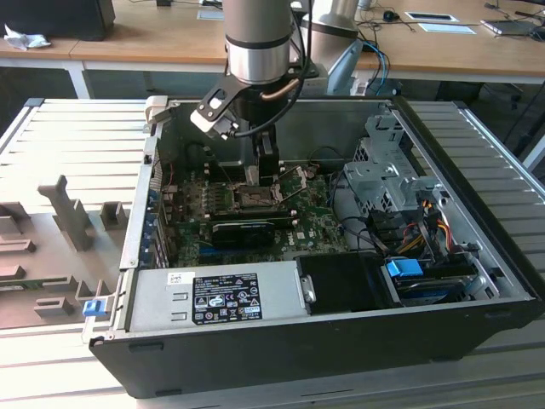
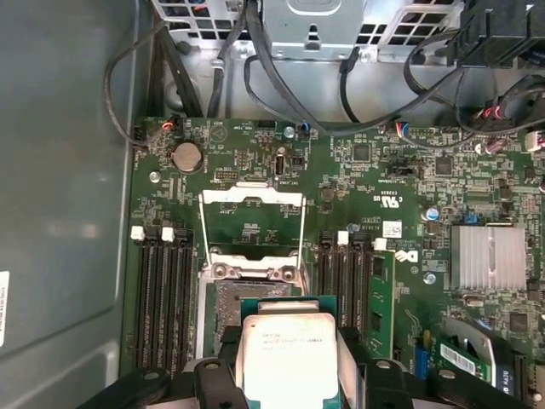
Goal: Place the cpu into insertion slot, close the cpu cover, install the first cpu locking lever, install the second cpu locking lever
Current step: 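Place the cpu into insertion slot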
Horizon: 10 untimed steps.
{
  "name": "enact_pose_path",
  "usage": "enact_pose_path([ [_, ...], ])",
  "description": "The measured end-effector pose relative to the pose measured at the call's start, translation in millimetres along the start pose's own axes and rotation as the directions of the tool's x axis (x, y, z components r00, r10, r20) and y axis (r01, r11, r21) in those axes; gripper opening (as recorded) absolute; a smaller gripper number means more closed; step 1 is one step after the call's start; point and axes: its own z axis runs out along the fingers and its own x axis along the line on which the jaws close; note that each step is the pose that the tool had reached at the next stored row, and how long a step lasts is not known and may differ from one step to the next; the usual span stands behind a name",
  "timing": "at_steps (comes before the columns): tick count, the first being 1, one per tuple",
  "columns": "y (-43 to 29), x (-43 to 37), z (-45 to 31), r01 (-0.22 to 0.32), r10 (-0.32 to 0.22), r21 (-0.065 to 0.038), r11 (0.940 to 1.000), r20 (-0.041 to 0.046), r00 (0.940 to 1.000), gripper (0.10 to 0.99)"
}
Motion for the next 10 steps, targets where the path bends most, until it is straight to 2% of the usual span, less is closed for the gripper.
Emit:
enact_pose_path([
  [2, -0.2, 0.0, 2.4, -0.005, 0.005, -0.003, 1.0000, 0.0006, 1.0000, 0.529],
  [6, -0.9, -0.1, 9.0, -0.059, 0.059, -0.005, 0.9982, 0.0055, 0.9982, 0.529],
  [10, -2.0, 4.2, 18.5, -0.062, 0.062, -0.004, 0.9981, 0.0058, 0.9981, 0.529],
])
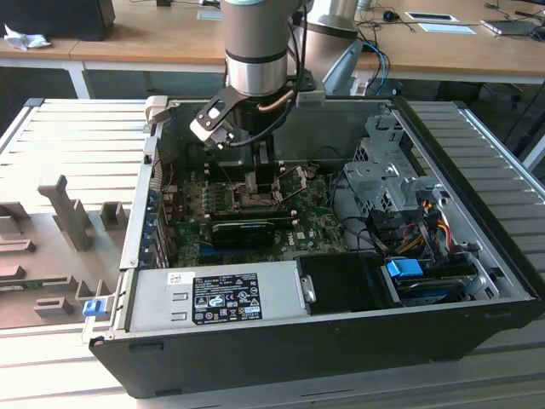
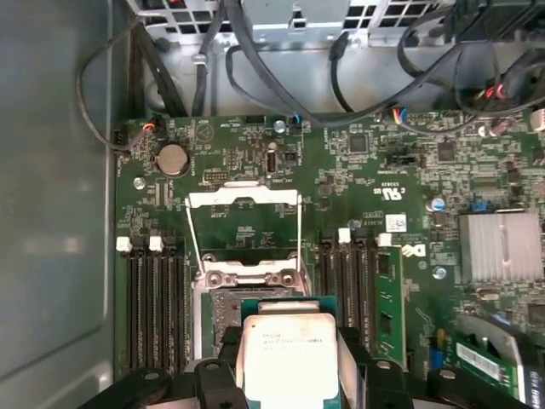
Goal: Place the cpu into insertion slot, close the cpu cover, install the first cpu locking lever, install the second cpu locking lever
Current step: 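Place the cpu into insertion slot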
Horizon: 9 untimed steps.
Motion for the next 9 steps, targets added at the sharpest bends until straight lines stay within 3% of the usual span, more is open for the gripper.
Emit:
enact_pose_path([
  [9, -7.2, 7.9, 16.4, 0.014, -0.014, 0.000, 0.9999, -0.0015, 0.9999, 0.529],
])
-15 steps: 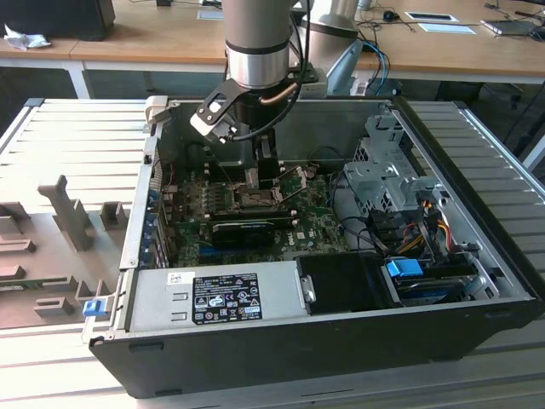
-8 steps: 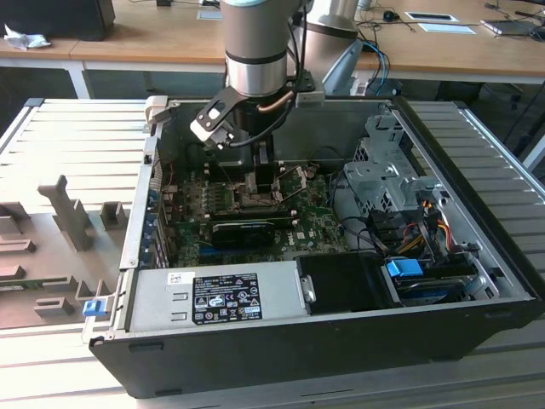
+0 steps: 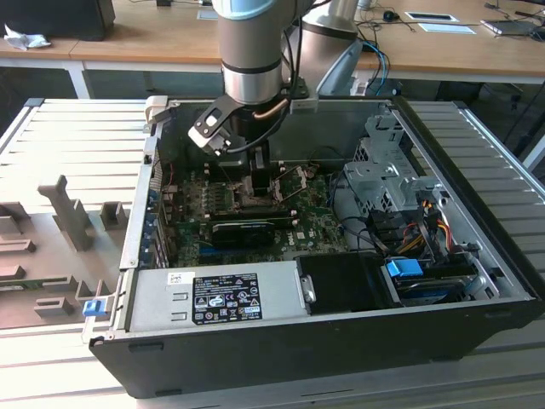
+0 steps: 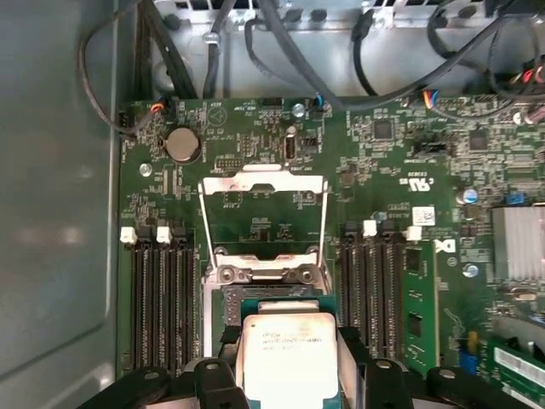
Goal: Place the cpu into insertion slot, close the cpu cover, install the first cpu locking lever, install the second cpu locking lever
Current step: 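Place the cpu into insertion slot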
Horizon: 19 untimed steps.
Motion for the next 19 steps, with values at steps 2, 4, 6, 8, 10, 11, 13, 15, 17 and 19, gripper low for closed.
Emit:
enact_pose_path([
  [2, -1.7, 1.8, 4.5, 0.003, -0.003, 0.000, 1.0000, -0.0003, 1.0000, 0.529],
  [4, -3.0, 4.9, 11.0, 0.004, -0.004, 0.000, 1.0000, -0.0004, 1.0000, 0.529],
  [6, -3.1, 5.1, 12.3, 0.004, -0.004, 0.000, 1.0000, -0.0004, 1.0000, 0.529],
  [8, -3.2, 5.0, 13.2, 0.004, -0.004, 0.000, 1.0000, -0.0006, 1.0000, 0.529],
  [10, -3.3, 5.0, 14.0, 0.004, -0.004, 0.000, 1.0000, -0.0005, 1.0000, 0.529],
  [11, -3.4, 5.0, 14.4, 0.004, -0.004, 0.000, 1.0000, -0.0006, 1.0000, 0.529],
  [13, -3.4, 5.0, 14.9, 0.004, -0.004, 0.000, 1.0000, -0.0007, 1.0000, 0.529],
  [15, -3.5, 5.0, 15.4, 0.004, -0.004, 0.000, 1.0000, -0.0006, 1.0000, 0.529],
  [17, -3.5, 5.0, 15.8, 0.004, -0.004, 0.000, 1.0000, -0.0006, 1.0000, 0.529],
  [19, -3.5, 5.0, 16.3, 0.004, -0.004, 0.000, 1.0000, -0.0006, 1.0000, 0.529],
])
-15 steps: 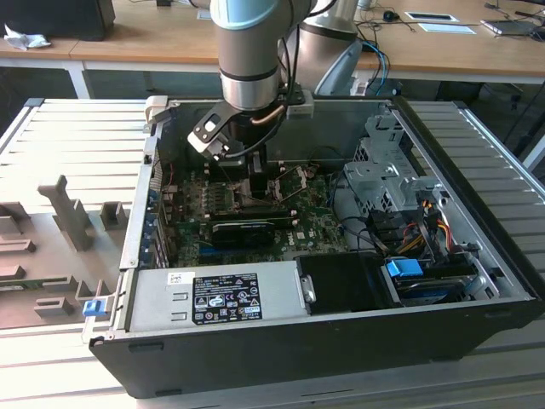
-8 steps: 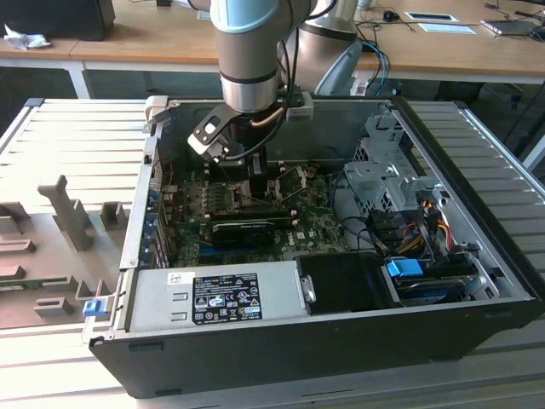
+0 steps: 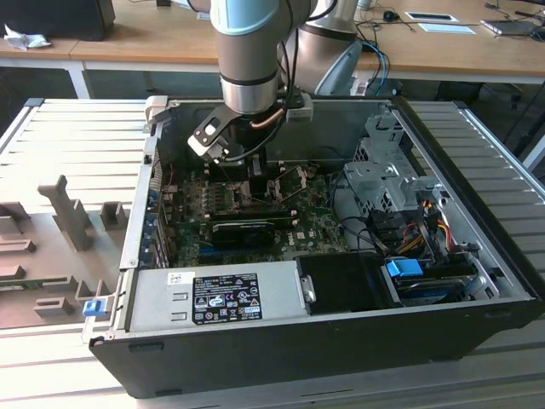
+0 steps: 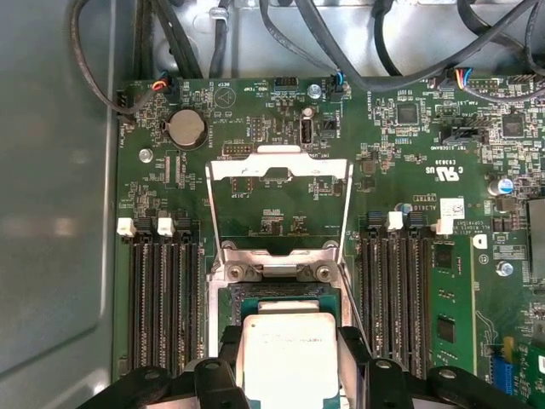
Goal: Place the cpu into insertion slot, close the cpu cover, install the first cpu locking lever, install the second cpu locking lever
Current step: 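Place the cpu into insertion slot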
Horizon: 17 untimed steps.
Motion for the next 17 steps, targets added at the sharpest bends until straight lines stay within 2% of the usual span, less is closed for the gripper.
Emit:
enact_pose_path([
  [12, -1.9, 2.2, 8.5, -0.013, 0.013, 0.000, 0.9999, 0.0014, 0.9999, 0.529],
  [17, -1.0, 3.3, 11.4, -0.013, 0.013, 0.000, 0.9999, 0.0068, 0.9999, 0.529],
])
